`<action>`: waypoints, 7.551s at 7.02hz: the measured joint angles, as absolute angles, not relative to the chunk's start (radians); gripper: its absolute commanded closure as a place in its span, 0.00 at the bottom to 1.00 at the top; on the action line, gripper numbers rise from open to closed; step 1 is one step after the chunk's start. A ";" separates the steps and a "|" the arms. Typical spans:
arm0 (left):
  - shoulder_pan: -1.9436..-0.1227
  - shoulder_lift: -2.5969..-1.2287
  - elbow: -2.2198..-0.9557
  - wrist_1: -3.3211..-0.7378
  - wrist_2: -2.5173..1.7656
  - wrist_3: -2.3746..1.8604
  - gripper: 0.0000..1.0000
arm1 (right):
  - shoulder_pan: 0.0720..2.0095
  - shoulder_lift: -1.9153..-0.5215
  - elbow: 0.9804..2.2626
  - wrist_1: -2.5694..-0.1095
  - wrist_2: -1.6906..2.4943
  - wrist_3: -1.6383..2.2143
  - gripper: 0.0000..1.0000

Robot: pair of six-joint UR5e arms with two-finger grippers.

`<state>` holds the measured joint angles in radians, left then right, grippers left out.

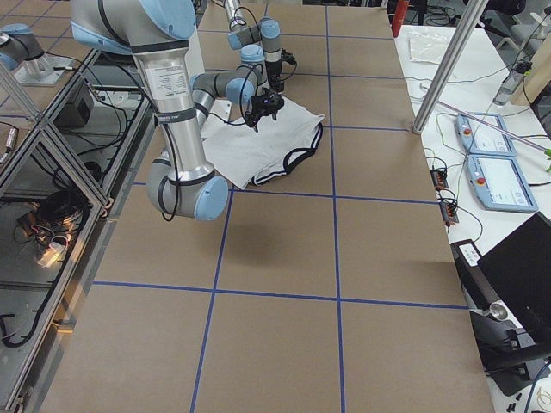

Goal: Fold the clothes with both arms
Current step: 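Straighten the shirt with the right gripper while the left gripper moves to its far edge, then release the shirt and reposition the right gripper near the collar edge nearest the robot, then move the left gripper to the shirt edge nearest the robot beside the right gripper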

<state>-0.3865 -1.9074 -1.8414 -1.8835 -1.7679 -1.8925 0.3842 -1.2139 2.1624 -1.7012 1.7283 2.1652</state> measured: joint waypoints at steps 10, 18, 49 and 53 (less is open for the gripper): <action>-0.714 -2.218 -1.374 -2.134 -1.768 -1.619 1.00 | 0.383 -1.156 2.145 -1.704 1.721 2.177 0.00; -0.767 -2.183 -1.430 -2.338 -1.774 -1.620 0.00 | 0.282 -1.149 2.087 -1.699 1.476 2.182 0.00; -0.171 -1.829 -1.930 -2.048 -1.534 -2.054 0.32 | 0.172 -1.198 2.000 -1.572 1.445 2.358 1.00; -0.167 -1.828 -1.914 -2.048 -1.534 -2.054 1.00 | 0.171 -1.193 2.002 -1.572 1.445 2.358 1.00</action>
<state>-0.1667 -1.8278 -1.9136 -2.0479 -1.5340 -2.0544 0.1714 -1.1934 2.0018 -1.5723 1.4450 2.3577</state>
